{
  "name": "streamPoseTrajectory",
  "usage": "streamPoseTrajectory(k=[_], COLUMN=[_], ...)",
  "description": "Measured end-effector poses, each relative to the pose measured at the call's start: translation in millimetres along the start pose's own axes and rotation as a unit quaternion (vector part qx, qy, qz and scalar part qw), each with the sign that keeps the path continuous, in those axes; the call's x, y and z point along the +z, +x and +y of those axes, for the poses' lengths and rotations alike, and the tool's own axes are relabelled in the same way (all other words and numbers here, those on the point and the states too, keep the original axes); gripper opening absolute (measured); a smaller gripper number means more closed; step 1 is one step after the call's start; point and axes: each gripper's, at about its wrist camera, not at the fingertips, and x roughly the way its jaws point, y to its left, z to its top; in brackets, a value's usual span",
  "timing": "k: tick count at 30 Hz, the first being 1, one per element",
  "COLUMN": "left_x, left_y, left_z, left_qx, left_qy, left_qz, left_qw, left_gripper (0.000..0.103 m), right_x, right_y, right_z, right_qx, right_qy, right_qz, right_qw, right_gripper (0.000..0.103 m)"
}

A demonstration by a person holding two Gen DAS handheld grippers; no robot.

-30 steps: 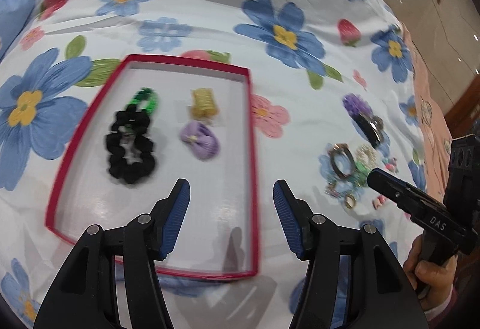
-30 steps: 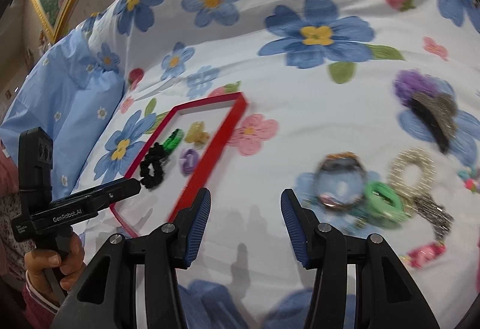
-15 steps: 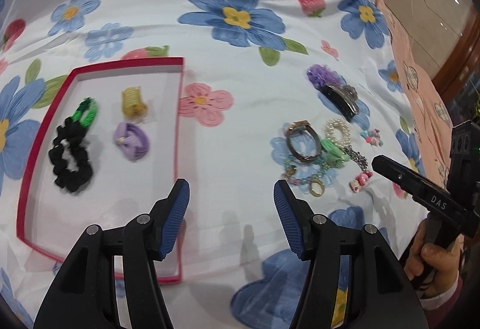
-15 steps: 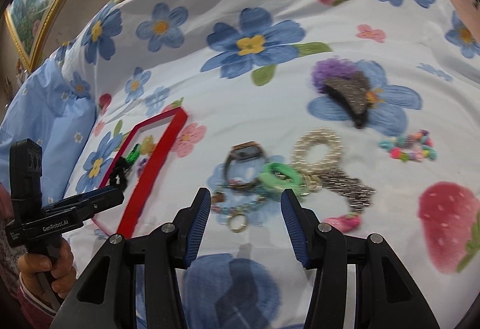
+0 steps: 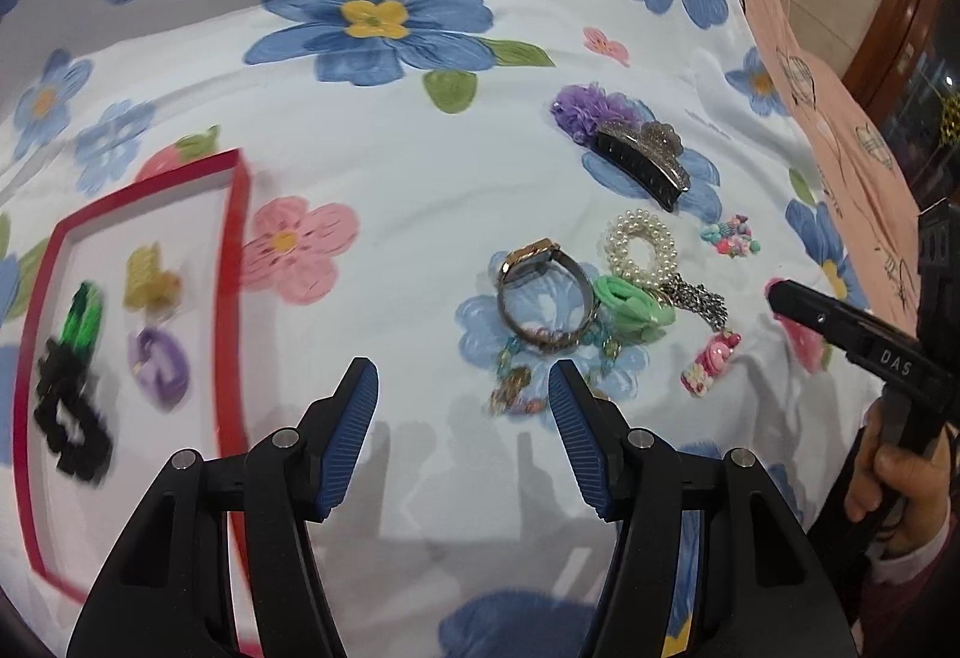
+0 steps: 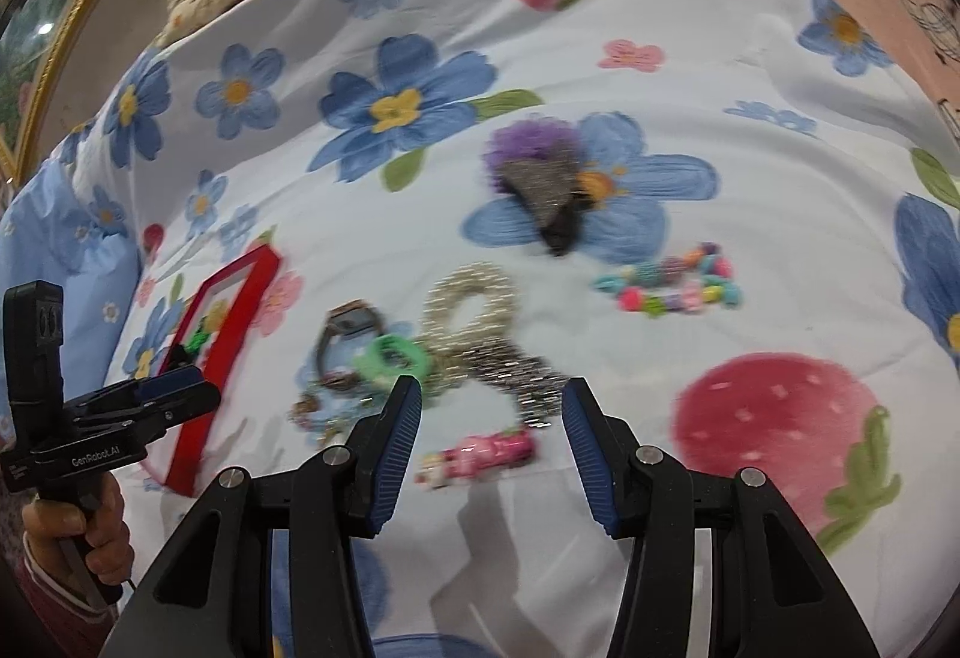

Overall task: Organize jewelry
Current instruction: 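Move both tools back over the remaining jewelry pile, then grasp the watch with the left tool while the right tool grasps the beaded bracelet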

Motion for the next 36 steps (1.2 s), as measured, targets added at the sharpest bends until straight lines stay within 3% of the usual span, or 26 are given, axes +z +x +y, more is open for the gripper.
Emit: streamPoseTrajectory(k=[19,21,23,24,26,29,36], left_x=[45.2,46.4,46.9,46.9,46.3,45.1,39.8], left_y=[79.0,84.6,89.3,90.8,92.1,90.8,69.6], left_z=[-24.7,-26.6,-28.6,-29.4,-31.5,-33.3,-17.6], left_qx=[0.0,-0.002,-0.003,-0.005,-0.01,-0.012,-0.026], left_qy=[0.064,0.068,0.072,0.073,0.077,0.082,0.047], left_qz=[0.041,0.043,0.045,0.046,0.045,0.042,0.027], left_qw=[0.9971,0.9968,0.9964,0.9963,0.9959,0.9957,0.9982], left_gripper=[0.058,0.054,0.036,0.032,0.018,0.013,0.007], right_x=[33.5,35.3,37.4,38.6,39.5,39.0,38.9], right_y=[38.9,44.3,49.4,51.7,55.5,58.8,47.0], right_z=[-81.2,-82.9,-80.4,-78.5,-74.9,-71.5,-59.0], right_qx=[-0.085,-0.087,-0.092,-0.094,-0.1,-0.114,-0.091], right_qy=[0.077,0.079,0.07,0.066,0.056,0.043,0.028], right_qz=[0.015,0.012,0.01,0.009,0.009,0.01,-0.006], right_qw=[0.993,0.993,0.993,0.993,0.993,0.992,0.995], right_gripper=[0.051,0.051,0.052,0.052,0.046,0.016,0.009])
